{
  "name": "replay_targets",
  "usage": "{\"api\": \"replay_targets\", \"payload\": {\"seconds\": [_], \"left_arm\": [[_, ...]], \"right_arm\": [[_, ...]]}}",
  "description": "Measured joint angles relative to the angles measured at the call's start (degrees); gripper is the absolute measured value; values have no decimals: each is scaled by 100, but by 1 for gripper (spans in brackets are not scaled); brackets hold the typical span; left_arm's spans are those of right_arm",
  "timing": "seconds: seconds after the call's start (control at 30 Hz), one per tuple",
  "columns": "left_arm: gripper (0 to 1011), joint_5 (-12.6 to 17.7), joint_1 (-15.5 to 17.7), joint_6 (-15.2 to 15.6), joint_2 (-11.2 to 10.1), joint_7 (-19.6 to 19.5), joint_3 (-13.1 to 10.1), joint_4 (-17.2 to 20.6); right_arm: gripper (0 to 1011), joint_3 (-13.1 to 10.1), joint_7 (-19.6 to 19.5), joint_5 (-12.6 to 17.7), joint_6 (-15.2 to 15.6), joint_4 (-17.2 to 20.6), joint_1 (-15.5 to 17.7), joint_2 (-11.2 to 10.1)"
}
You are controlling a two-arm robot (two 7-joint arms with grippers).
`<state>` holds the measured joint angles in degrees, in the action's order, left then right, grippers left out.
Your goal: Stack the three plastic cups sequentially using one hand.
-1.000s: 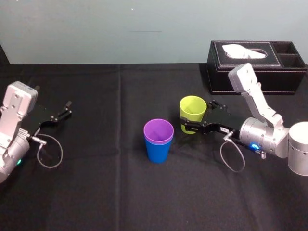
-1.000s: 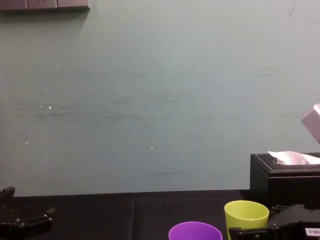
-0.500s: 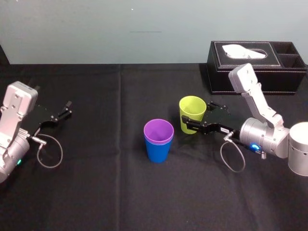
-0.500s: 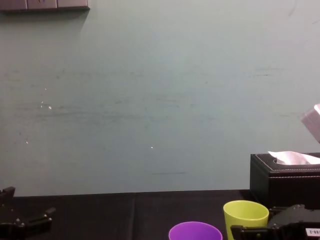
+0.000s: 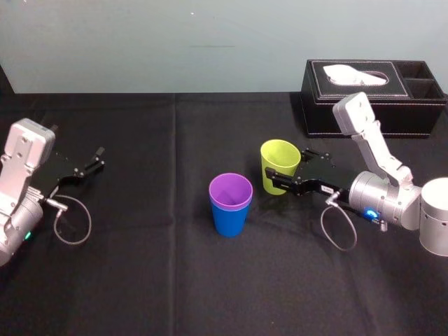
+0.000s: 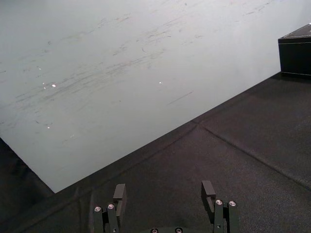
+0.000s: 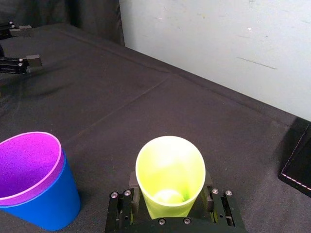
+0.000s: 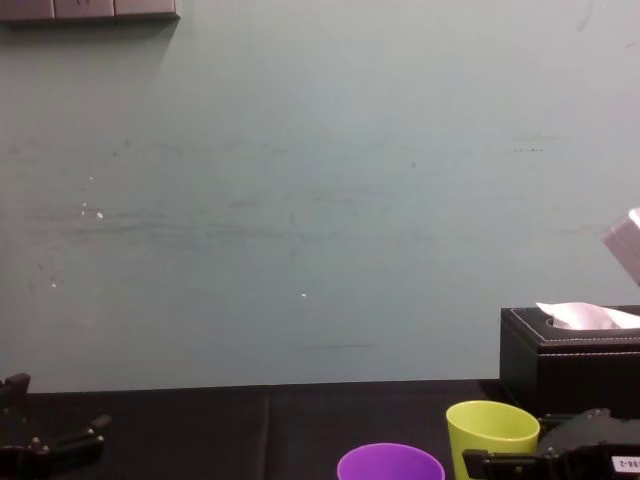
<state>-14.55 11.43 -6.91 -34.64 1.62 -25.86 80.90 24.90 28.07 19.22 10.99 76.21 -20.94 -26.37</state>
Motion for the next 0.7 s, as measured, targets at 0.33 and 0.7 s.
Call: {"api": "replay_targets", "payload": {"seconds": [0.33,0.7], "left_arm": [[1011,0,0,0,0,0,0,0],[1011,0,0,0,0,0,0,0]], "right_arm": [[732,-62,-69,17,38,143,77,-32],[732,-428,-310,235,410,1242,478,-390]]}}
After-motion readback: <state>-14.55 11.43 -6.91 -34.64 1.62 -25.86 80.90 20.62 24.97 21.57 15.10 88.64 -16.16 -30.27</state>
